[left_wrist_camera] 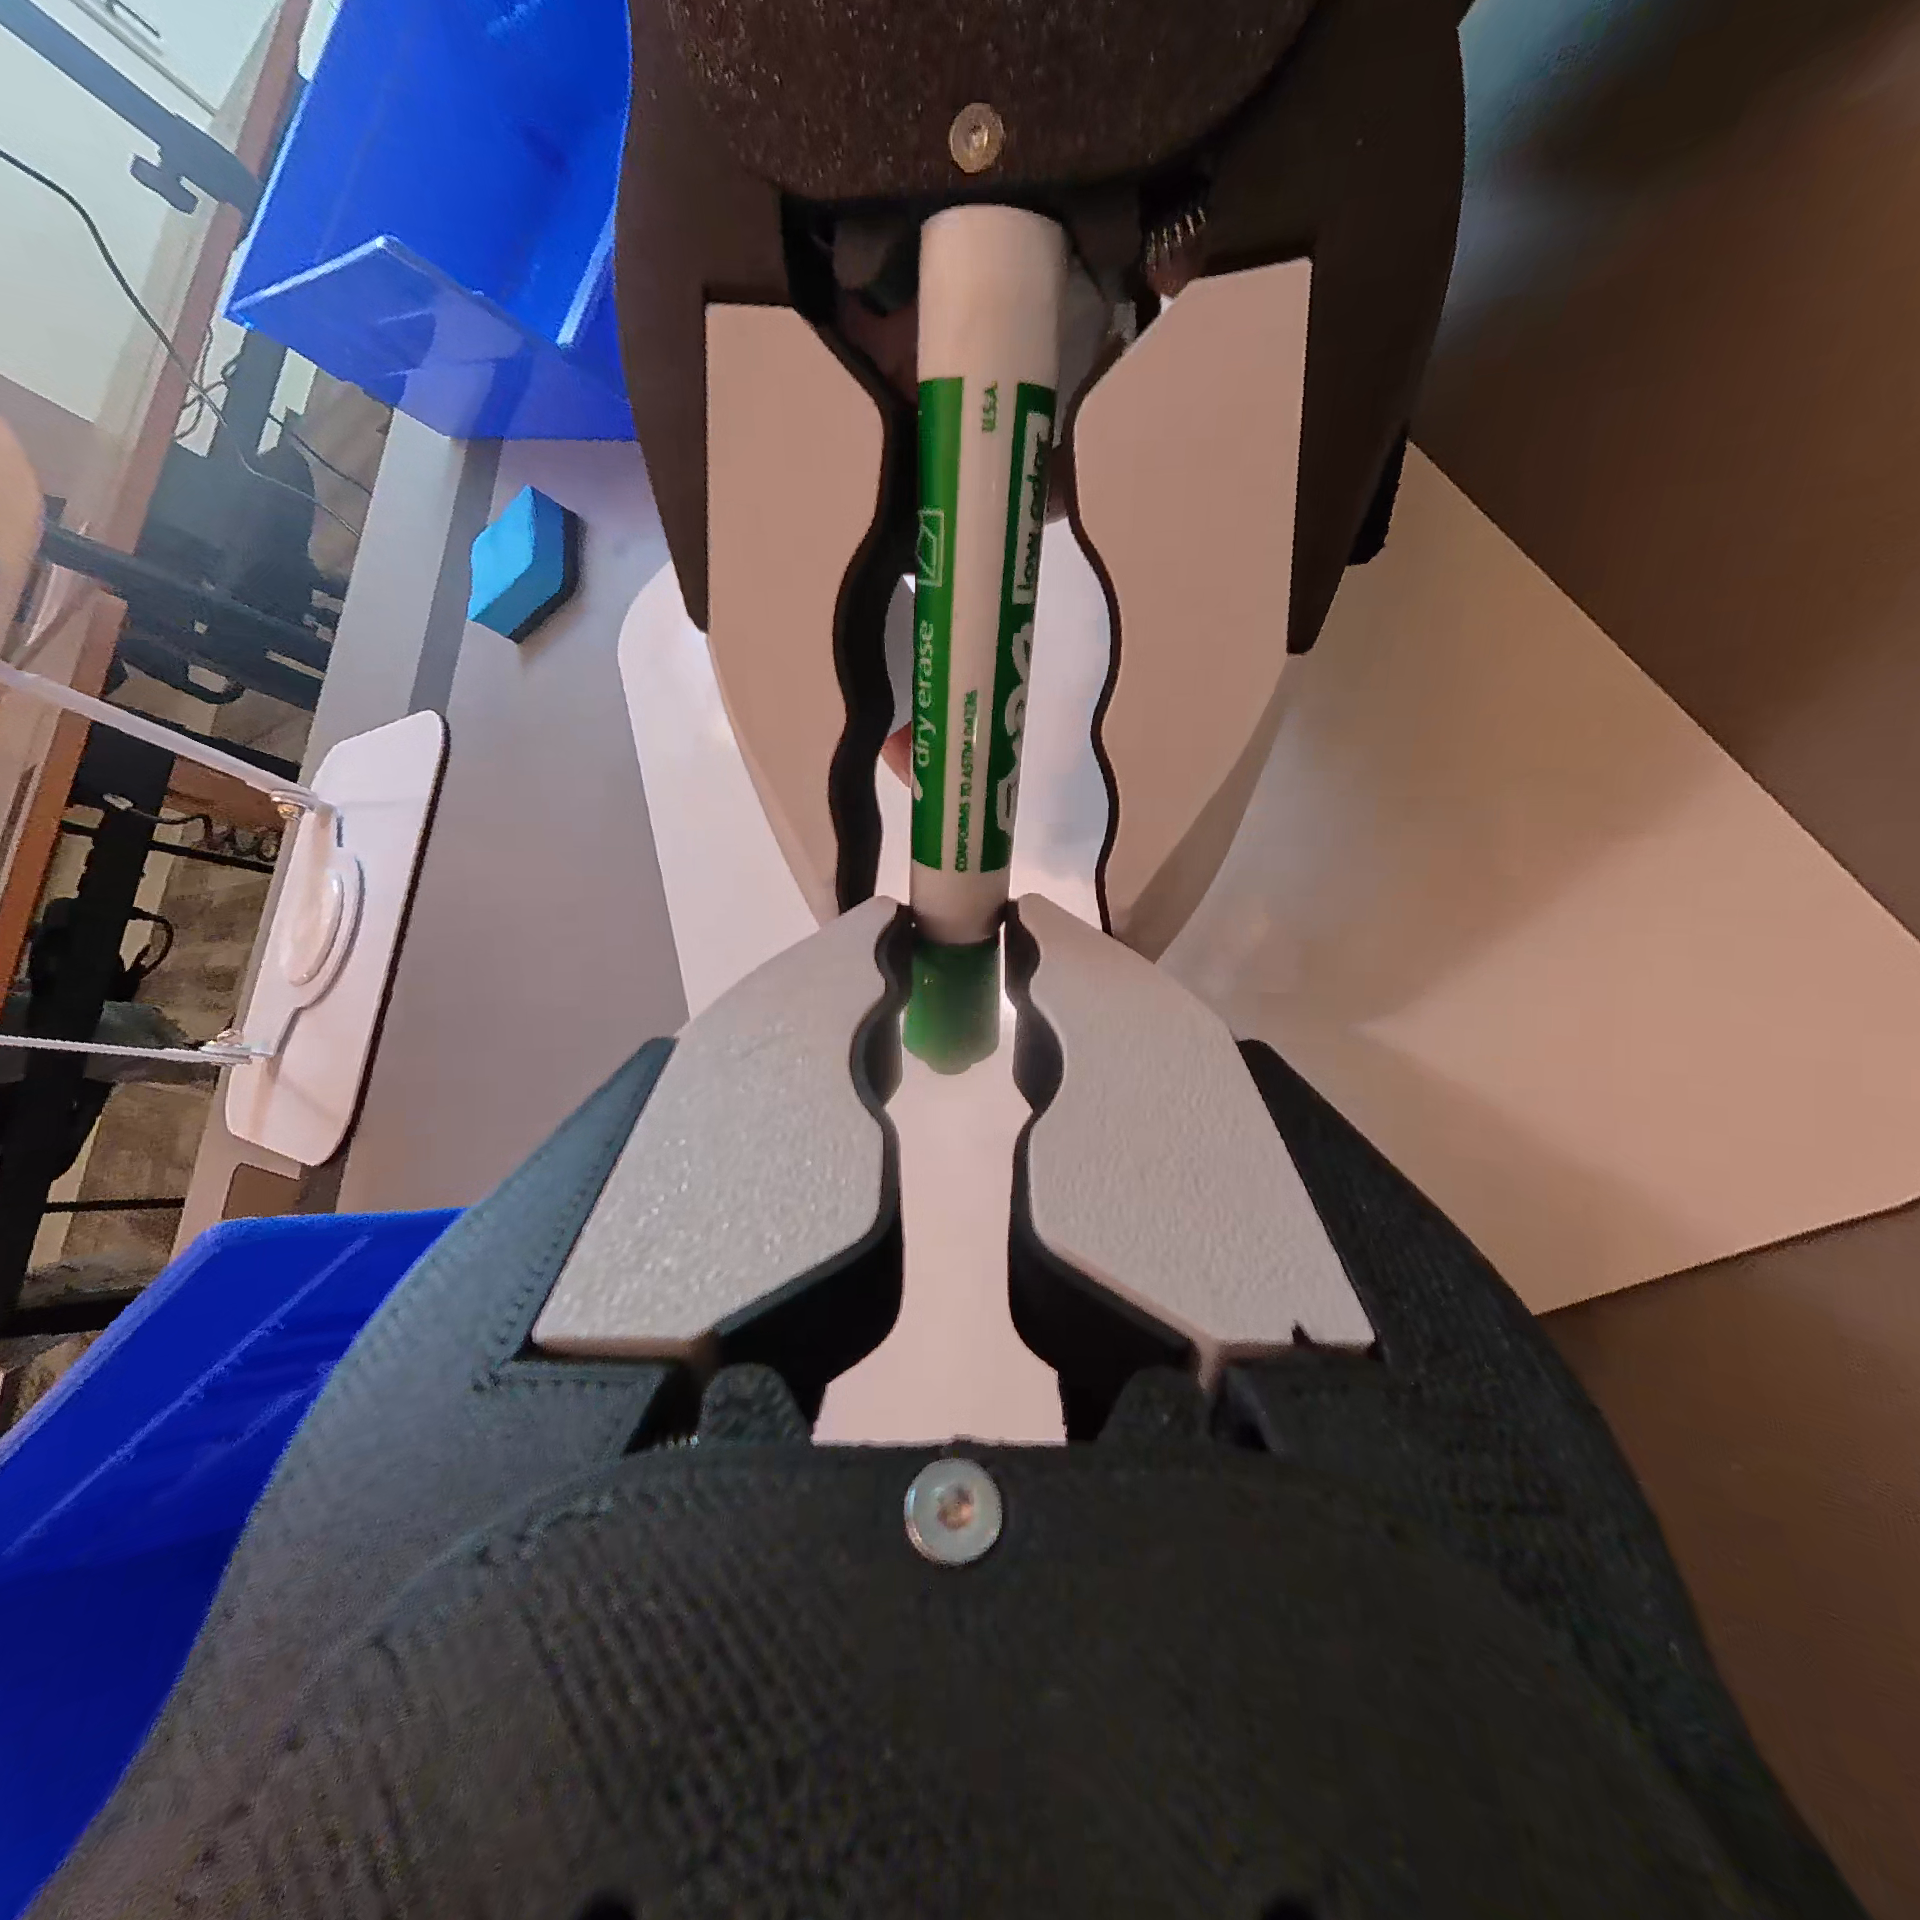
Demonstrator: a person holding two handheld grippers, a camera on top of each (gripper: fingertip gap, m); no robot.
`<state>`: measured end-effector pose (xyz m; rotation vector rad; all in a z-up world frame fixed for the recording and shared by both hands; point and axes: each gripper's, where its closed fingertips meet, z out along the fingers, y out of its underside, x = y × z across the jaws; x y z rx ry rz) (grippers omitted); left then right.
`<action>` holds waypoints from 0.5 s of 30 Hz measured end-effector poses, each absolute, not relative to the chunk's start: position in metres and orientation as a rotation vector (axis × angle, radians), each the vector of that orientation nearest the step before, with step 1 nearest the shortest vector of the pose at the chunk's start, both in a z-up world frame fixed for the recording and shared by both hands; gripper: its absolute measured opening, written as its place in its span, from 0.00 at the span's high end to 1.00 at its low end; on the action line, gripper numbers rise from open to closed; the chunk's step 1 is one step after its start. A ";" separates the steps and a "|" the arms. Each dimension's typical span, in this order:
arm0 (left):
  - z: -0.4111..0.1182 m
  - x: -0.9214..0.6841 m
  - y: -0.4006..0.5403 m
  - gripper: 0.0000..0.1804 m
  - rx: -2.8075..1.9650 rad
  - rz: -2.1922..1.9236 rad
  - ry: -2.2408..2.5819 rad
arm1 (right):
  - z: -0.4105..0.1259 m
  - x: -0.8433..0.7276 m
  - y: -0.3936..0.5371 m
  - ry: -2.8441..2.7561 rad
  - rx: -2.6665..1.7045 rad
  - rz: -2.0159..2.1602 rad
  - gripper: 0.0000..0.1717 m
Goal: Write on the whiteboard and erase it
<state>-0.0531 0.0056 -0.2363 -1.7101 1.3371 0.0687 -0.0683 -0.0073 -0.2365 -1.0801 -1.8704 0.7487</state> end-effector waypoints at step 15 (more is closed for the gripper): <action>-0.215 -0.065 0.009 0.89 -1.515 0.146 1.313 | -0.207 -0.060 0.007 -1.690 -1.175 1.029 0.92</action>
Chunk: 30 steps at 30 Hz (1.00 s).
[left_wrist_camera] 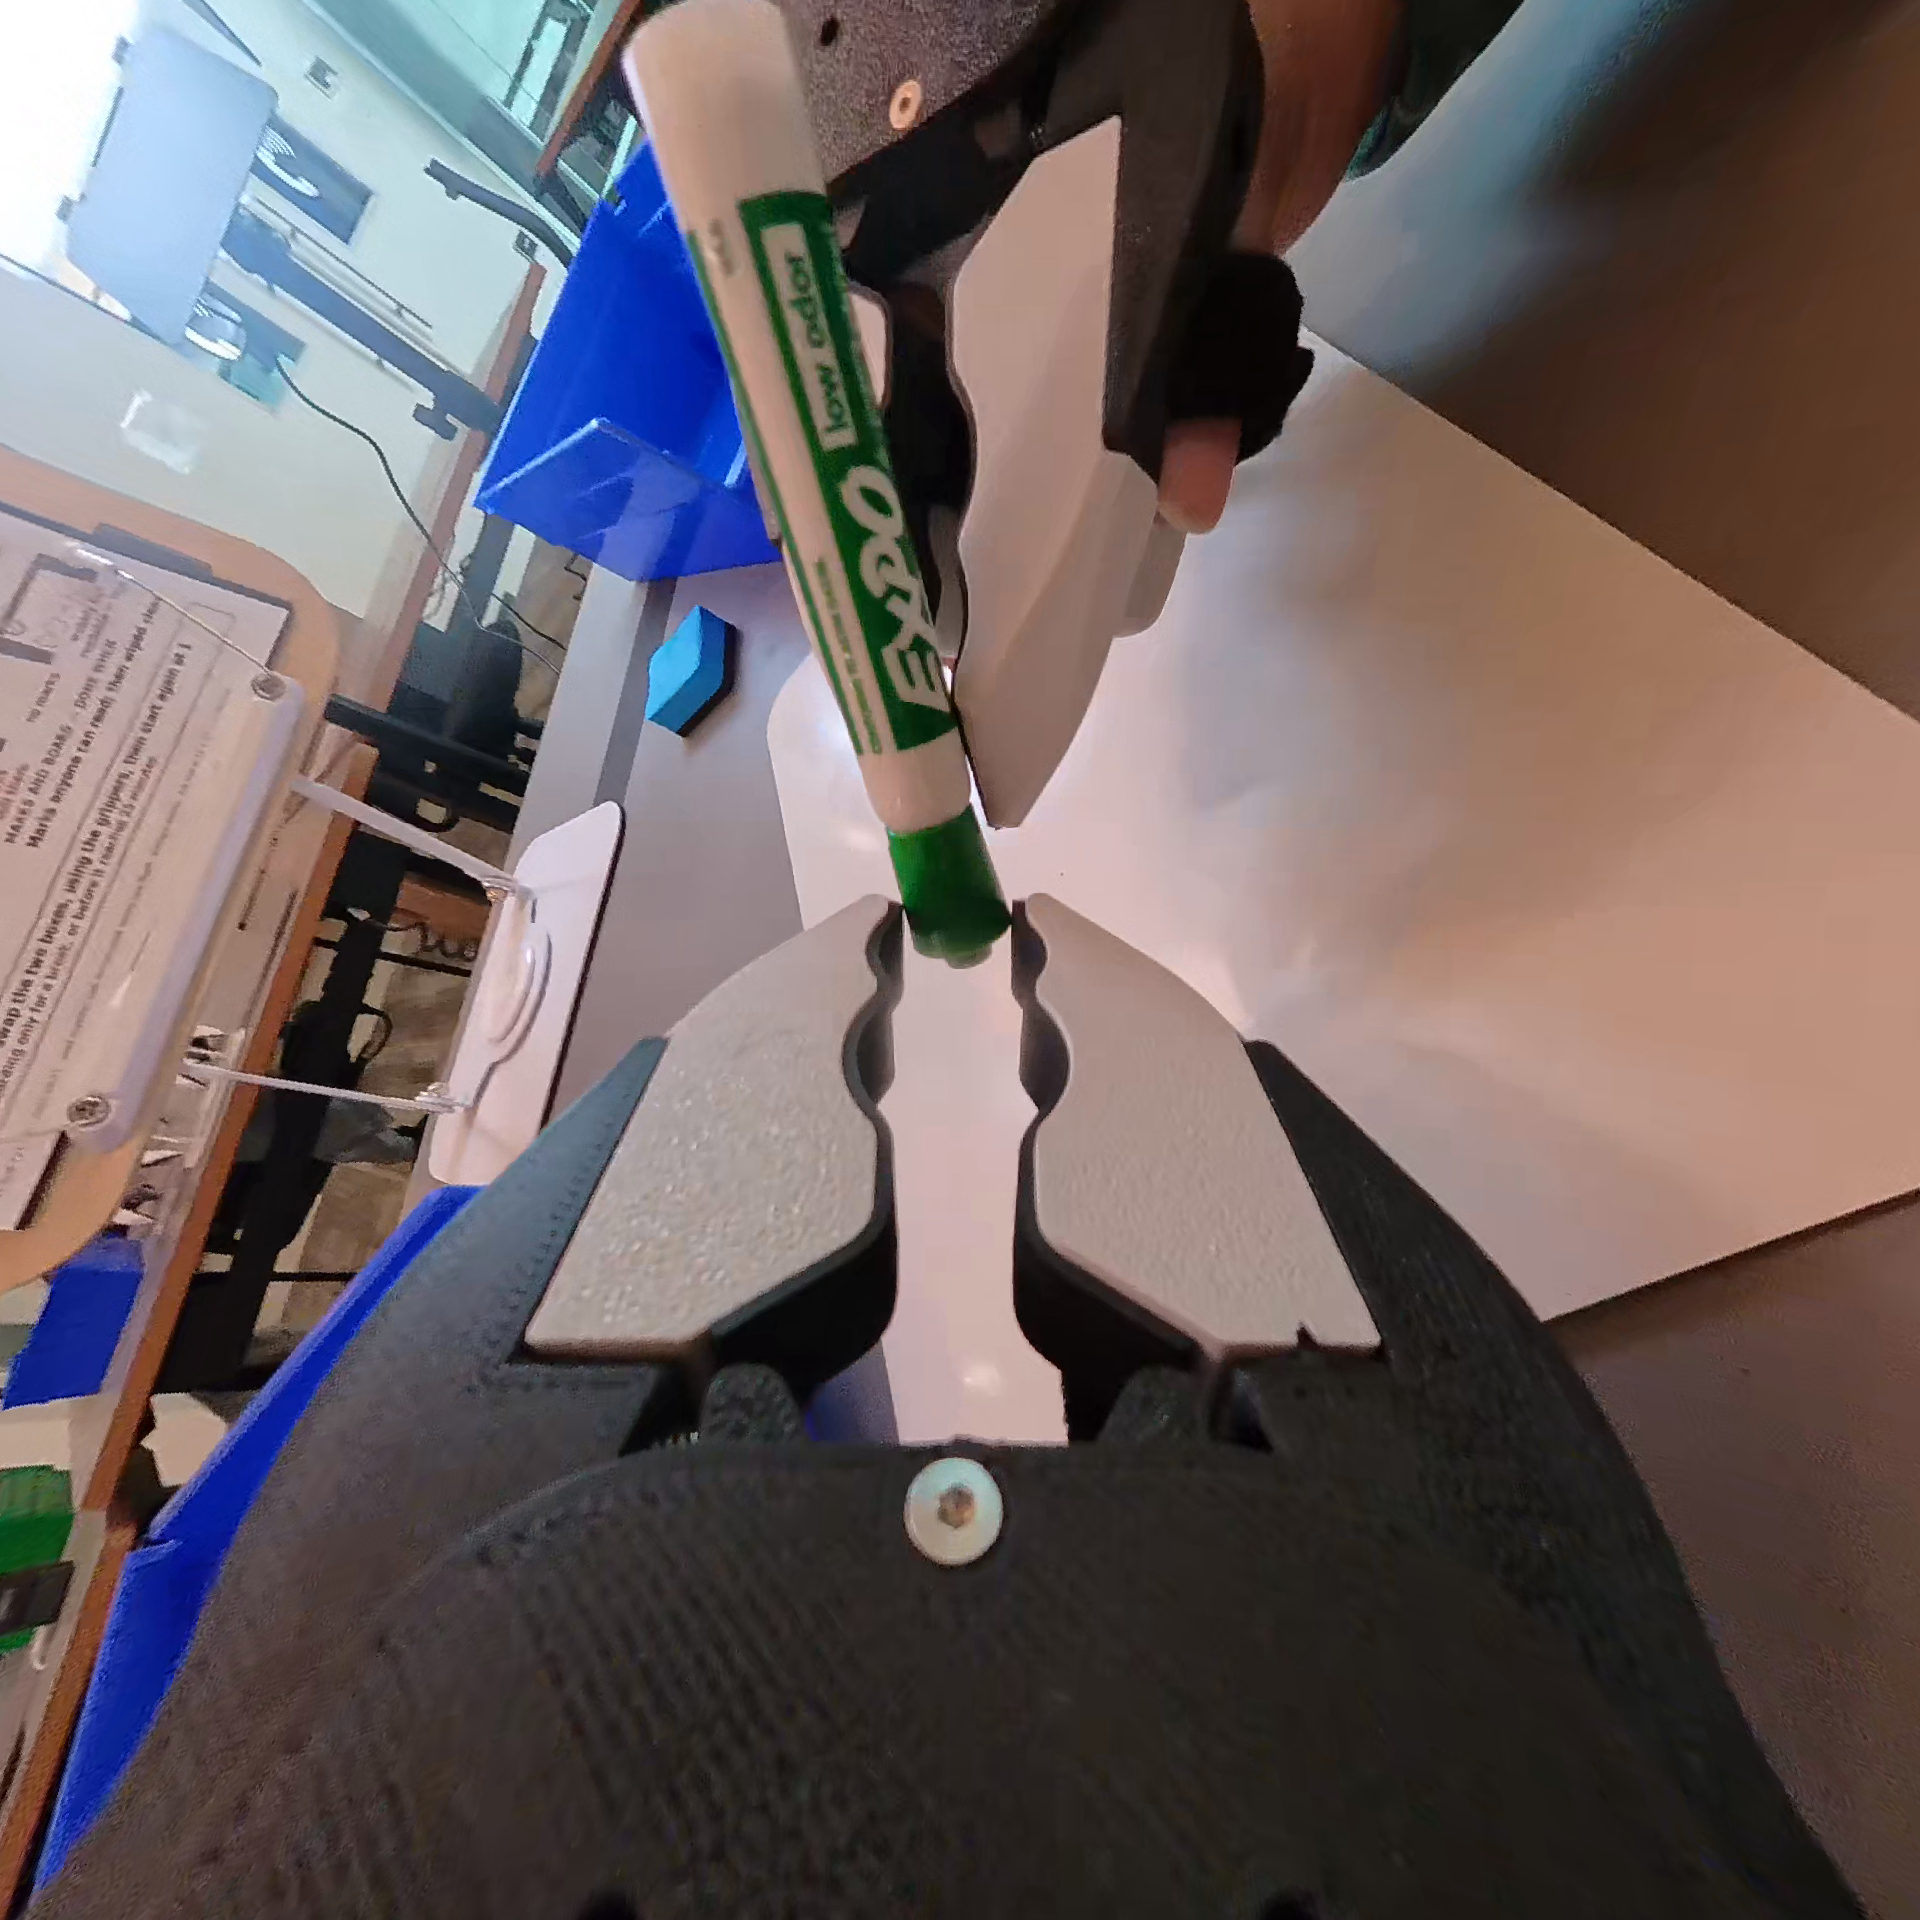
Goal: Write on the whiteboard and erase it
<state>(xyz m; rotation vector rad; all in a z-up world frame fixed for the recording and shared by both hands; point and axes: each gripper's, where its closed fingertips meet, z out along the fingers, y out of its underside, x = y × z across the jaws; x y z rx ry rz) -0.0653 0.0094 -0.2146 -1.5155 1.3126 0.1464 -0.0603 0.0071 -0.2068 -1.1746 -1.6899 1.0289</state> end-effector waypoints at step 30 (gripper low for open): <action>-0.241 -0.081 0.017 0.90 -1.658 0.252 1.378 | -0.202 -0.062 0.011 -1.675 -1.151 0.925 0.70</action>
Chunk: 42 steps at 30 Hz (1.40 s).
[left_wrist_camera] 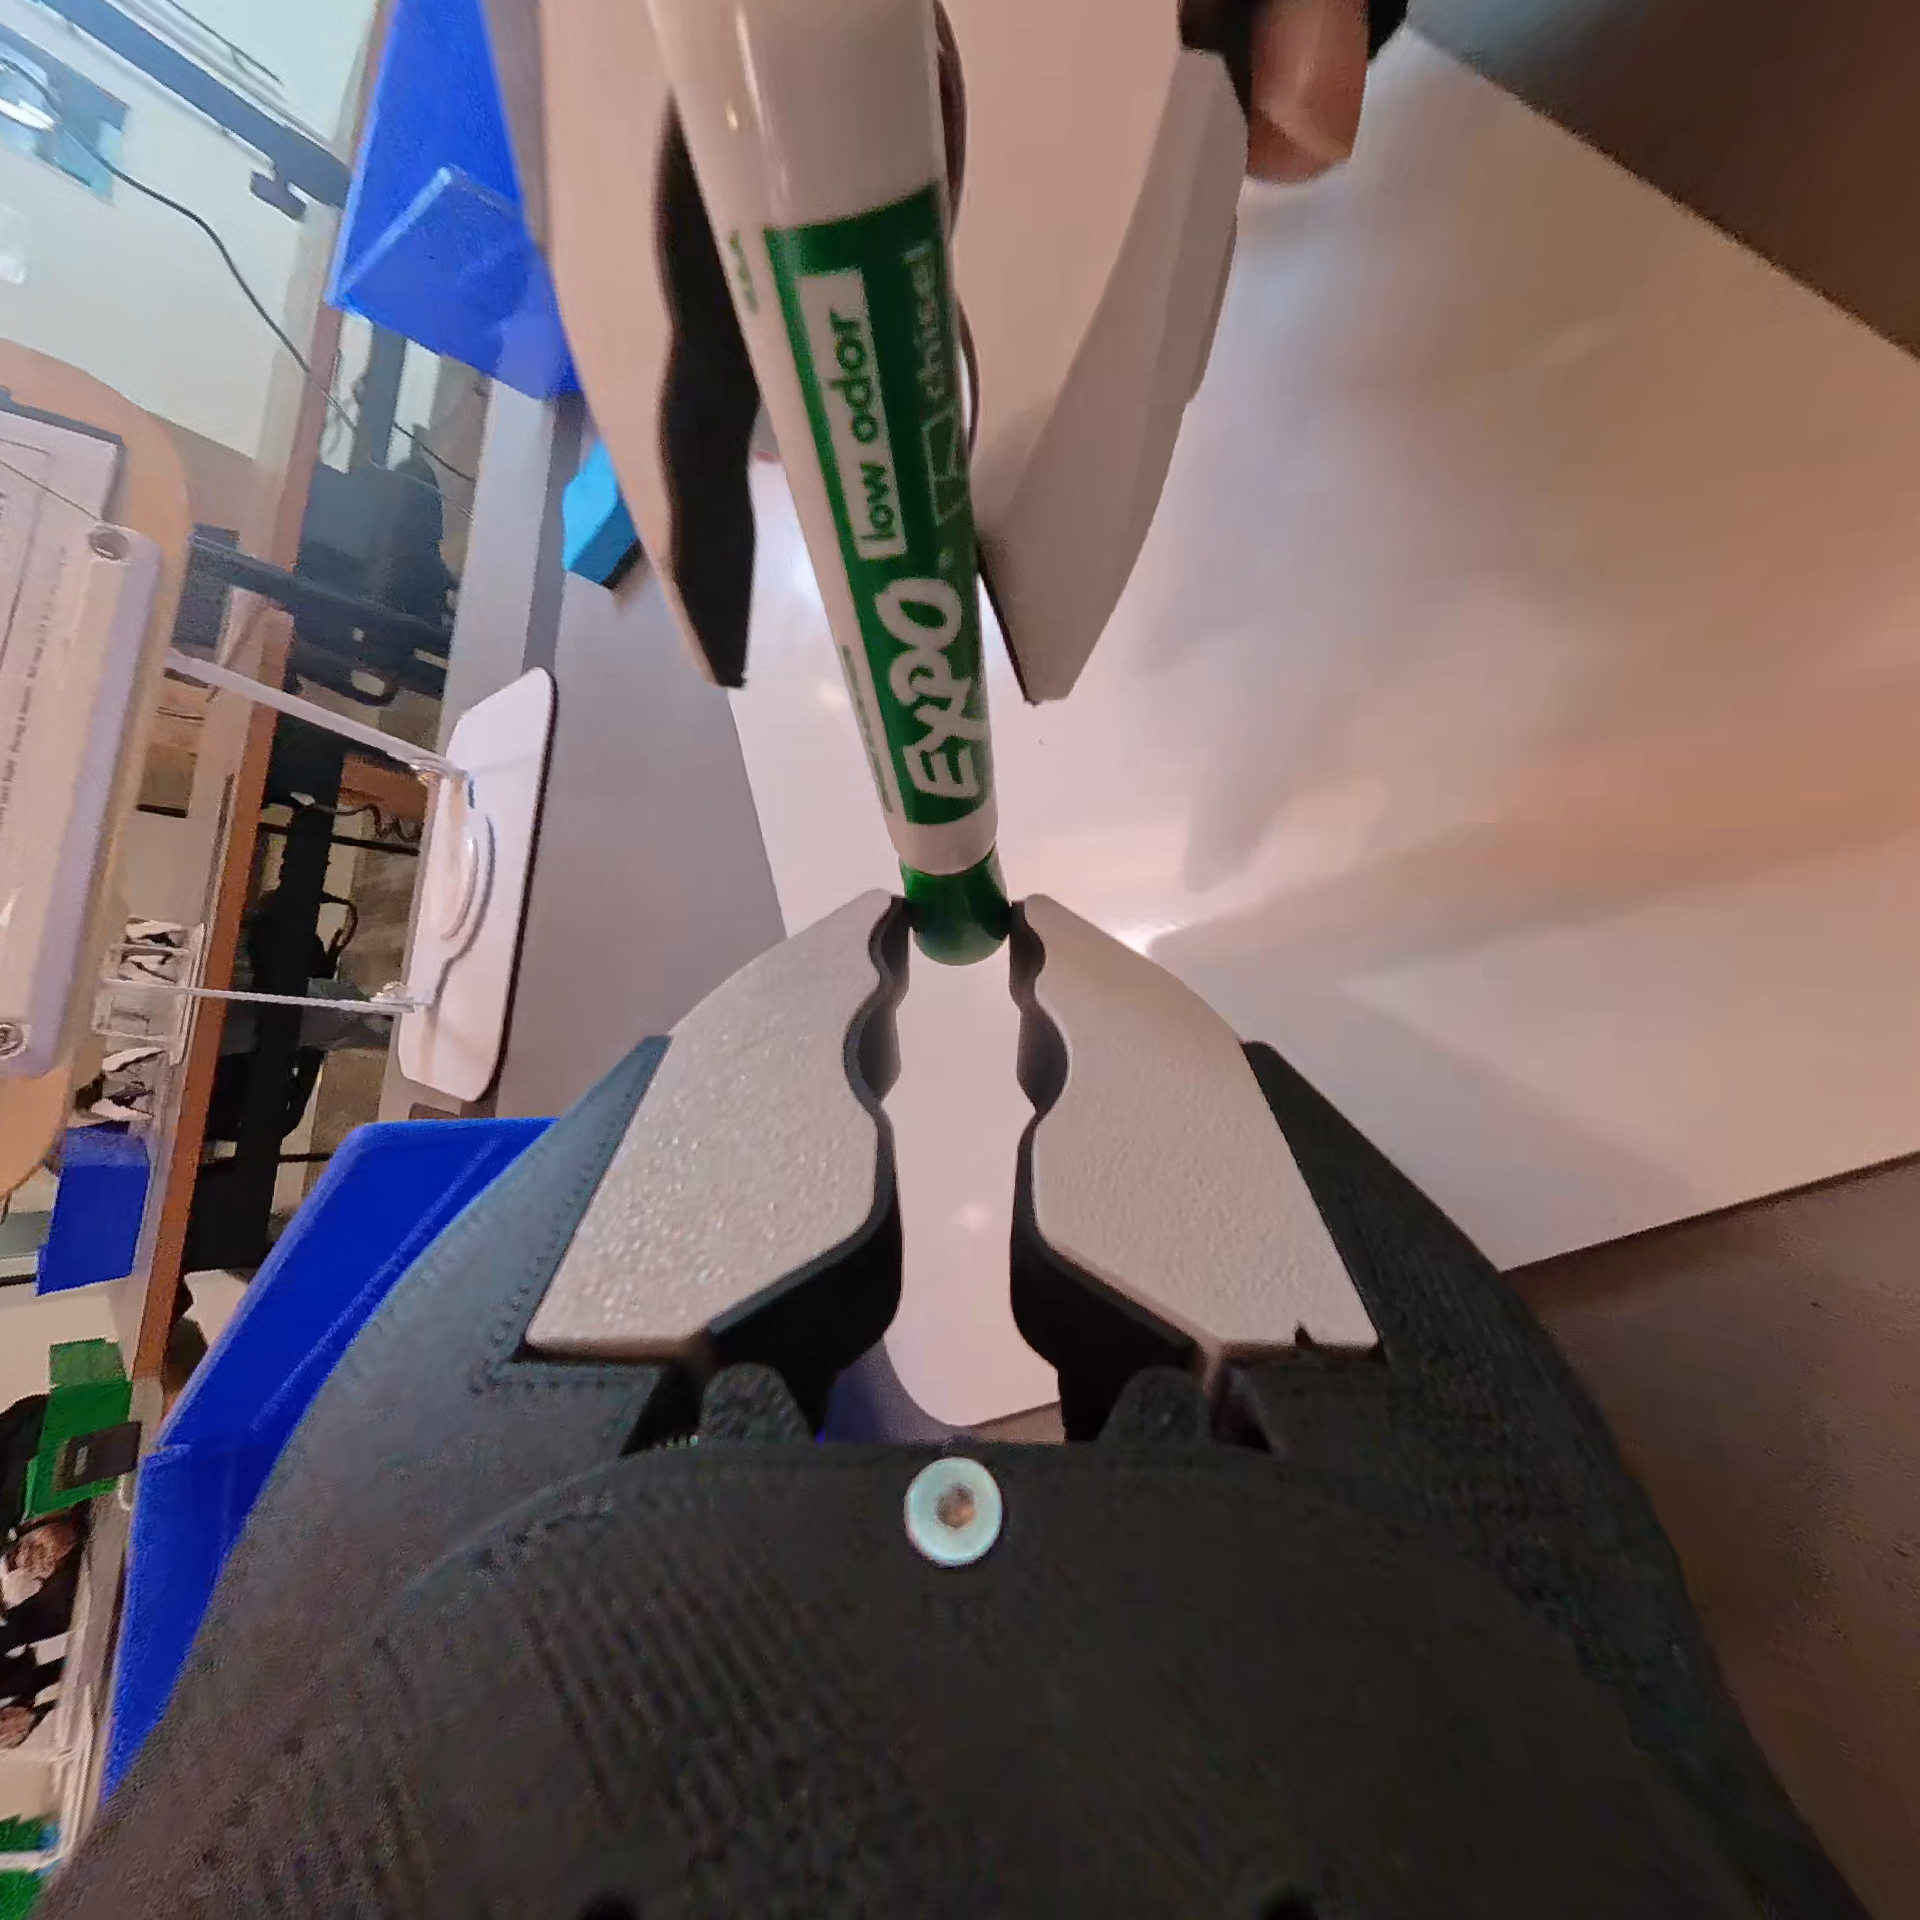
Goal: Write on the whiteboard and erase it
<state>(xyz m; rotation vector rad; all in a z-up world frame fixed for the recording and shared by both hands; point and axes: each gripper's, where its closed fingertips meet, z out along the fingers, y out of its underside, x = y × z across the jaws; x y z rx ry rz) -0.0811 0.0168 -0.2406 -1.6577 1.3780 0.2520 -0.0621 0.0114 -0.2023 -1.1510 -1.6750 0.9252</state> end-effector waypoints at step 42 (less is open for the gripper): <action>-0.192 -0.072 0.018 0.75 -1.575 -0.297 1.018 | -0.139 -0.041 0.025 -1.282 -1.166 1.514 0.88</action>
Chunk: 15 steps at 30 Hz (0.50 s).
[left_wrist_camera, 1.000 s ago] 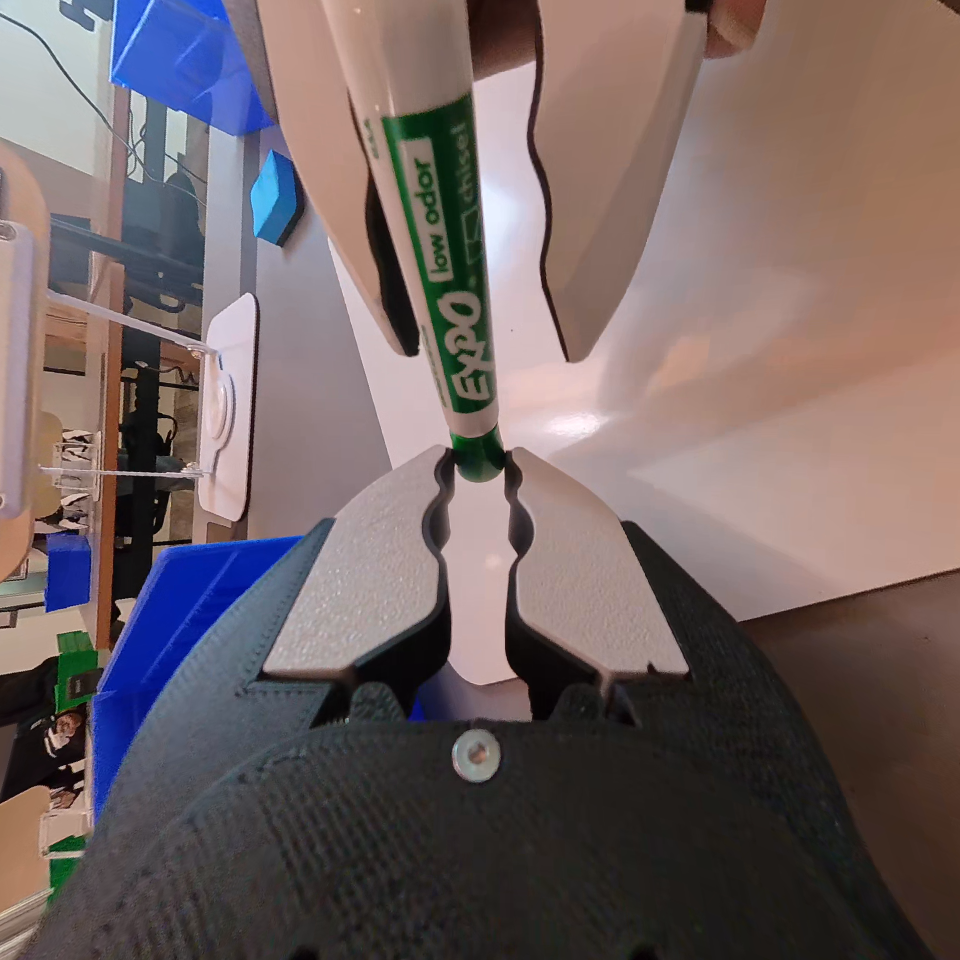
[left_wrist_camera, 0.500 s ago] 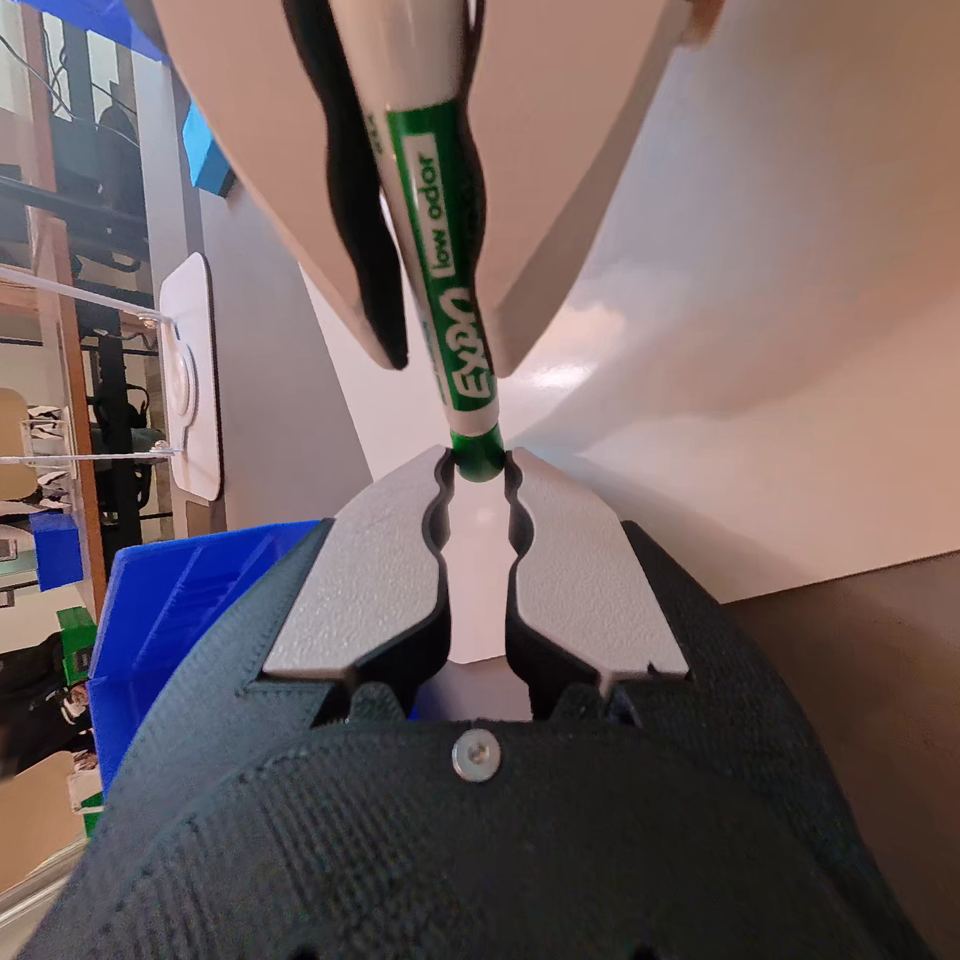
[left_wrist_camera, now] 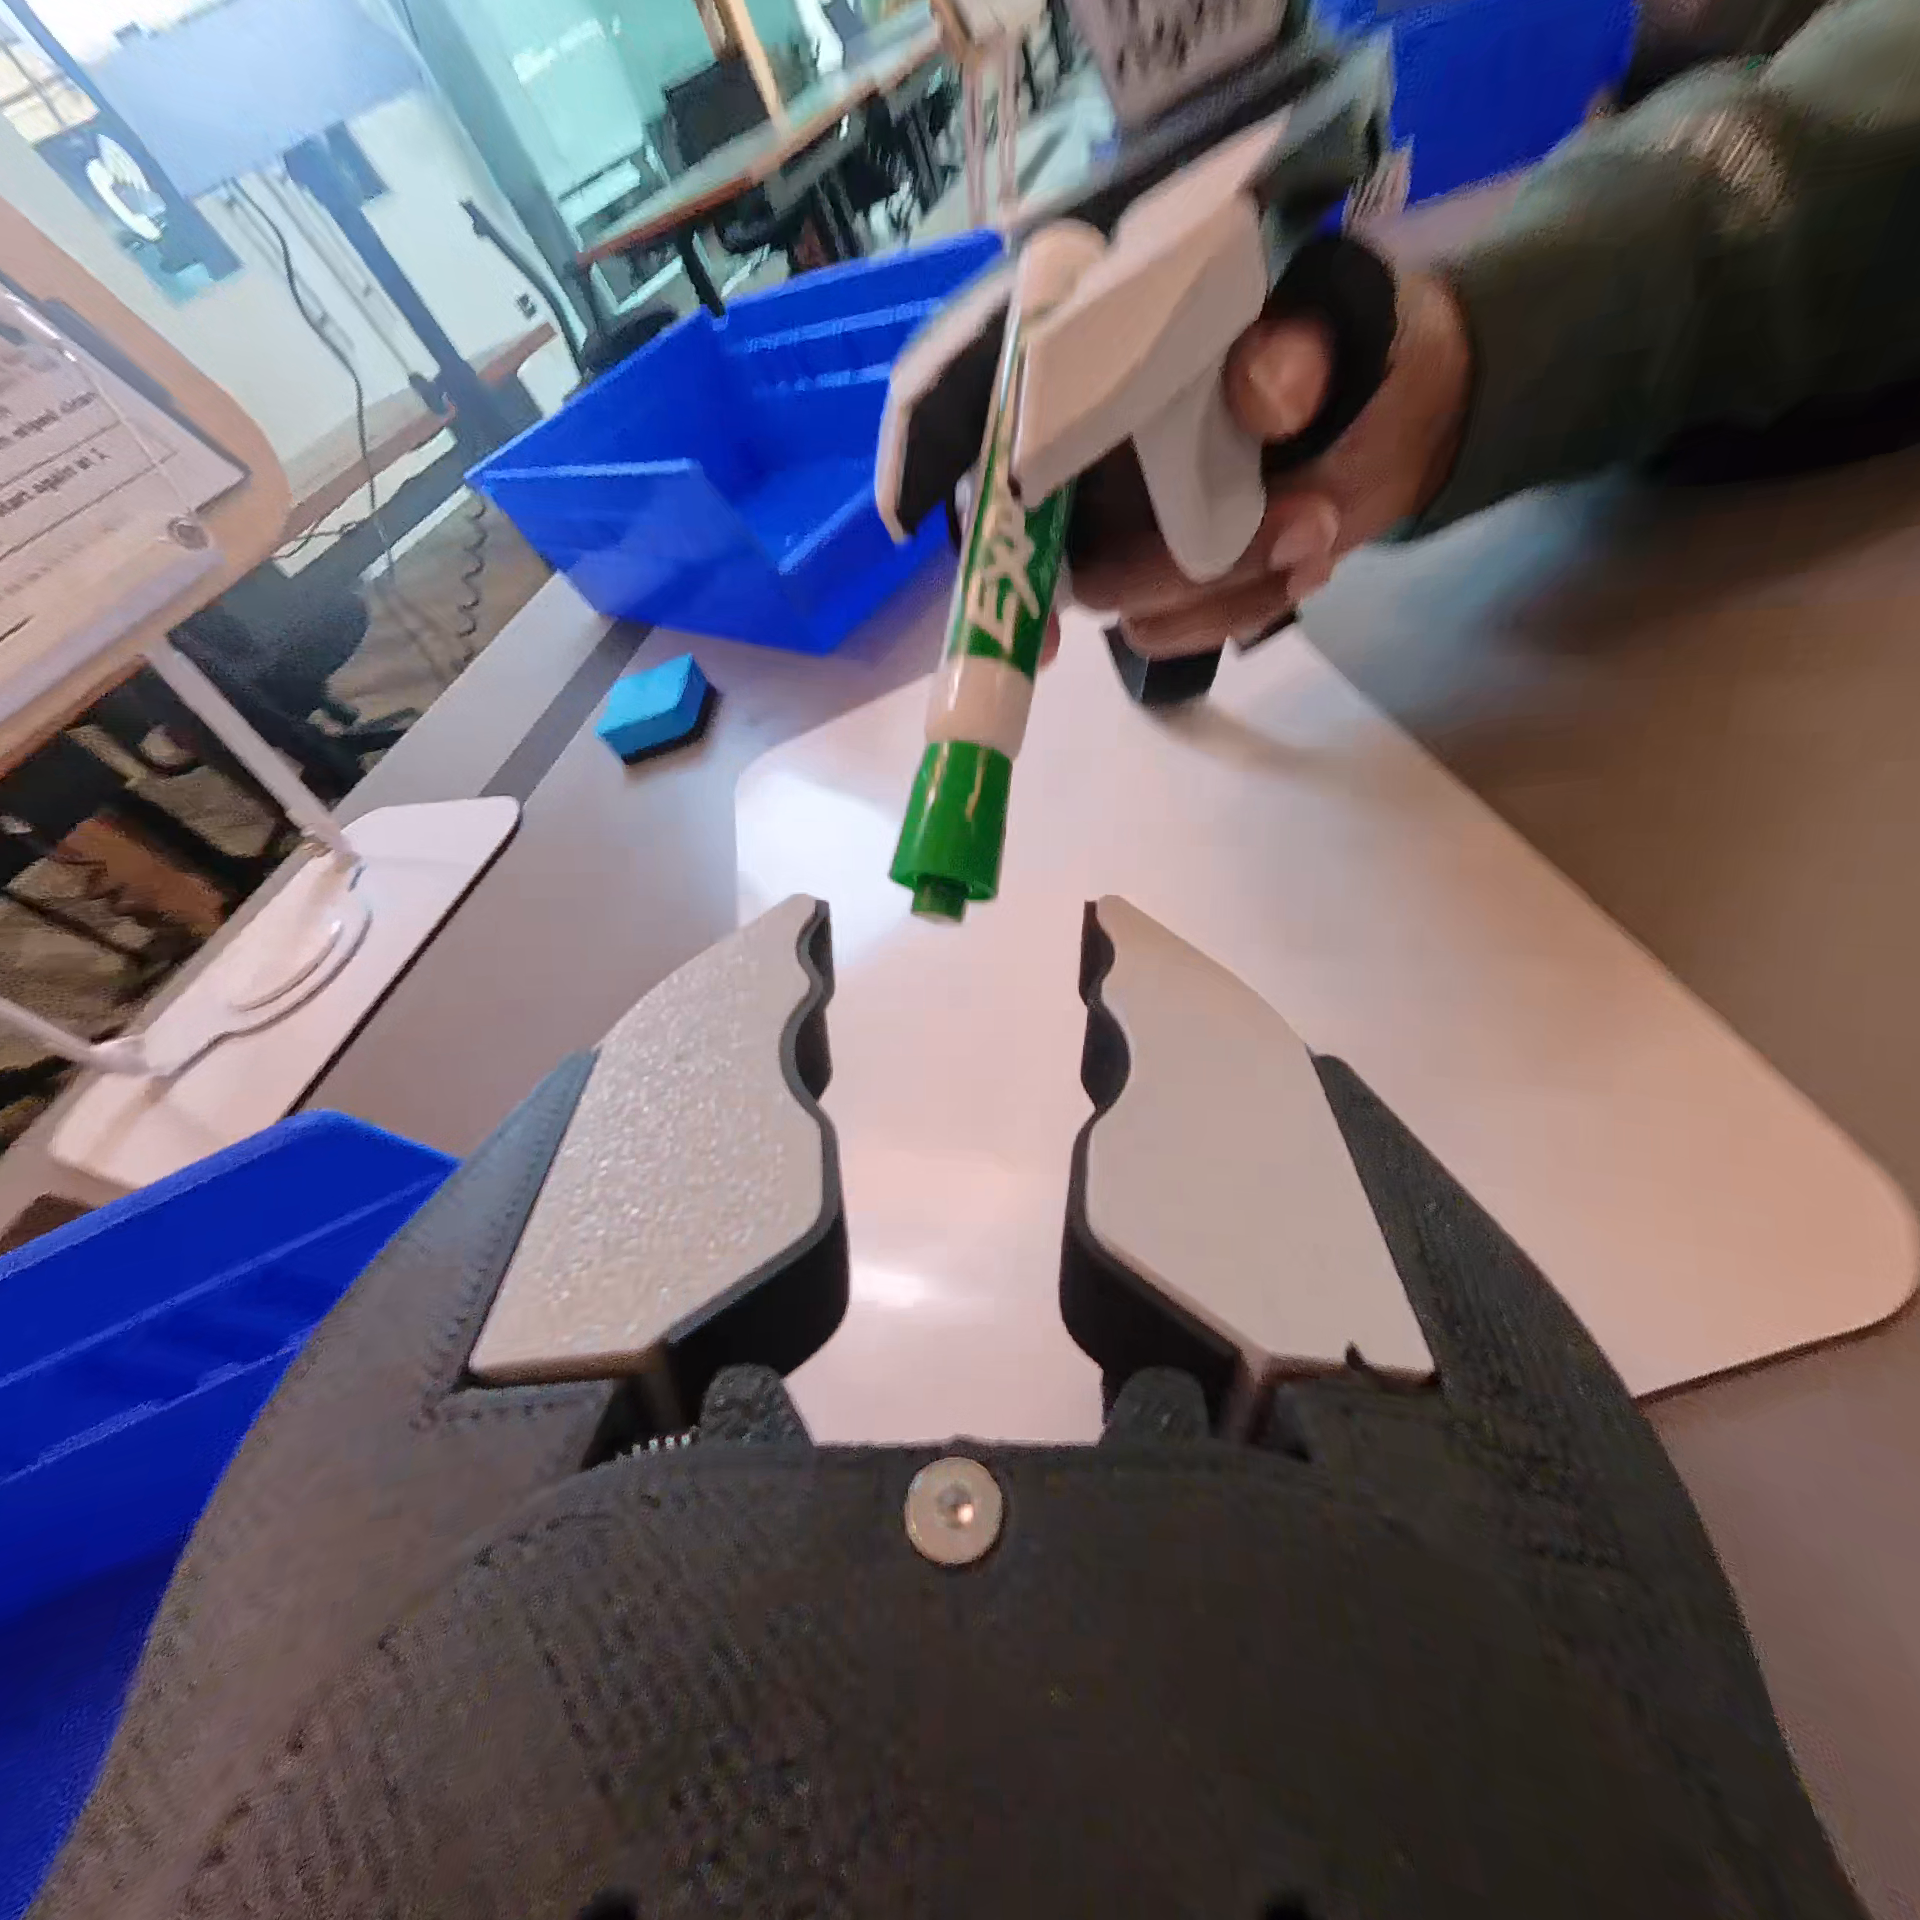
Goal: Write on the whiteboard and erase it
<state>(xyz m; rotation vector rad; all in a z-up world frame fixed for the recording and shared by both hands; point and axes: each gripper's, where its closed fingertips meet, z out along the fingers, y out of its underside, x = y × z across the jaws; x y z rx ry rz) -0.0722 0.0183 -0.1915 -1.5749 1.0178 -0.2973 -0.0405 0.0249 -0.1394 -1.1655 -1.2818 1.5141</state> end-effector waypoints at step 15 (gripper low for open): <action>-0.167 -0.066 -0.006 0.91 -1.548 -0.639 1.021 | -0.146 -0.041 0.008 -1.357 -1.168 1.692 0.88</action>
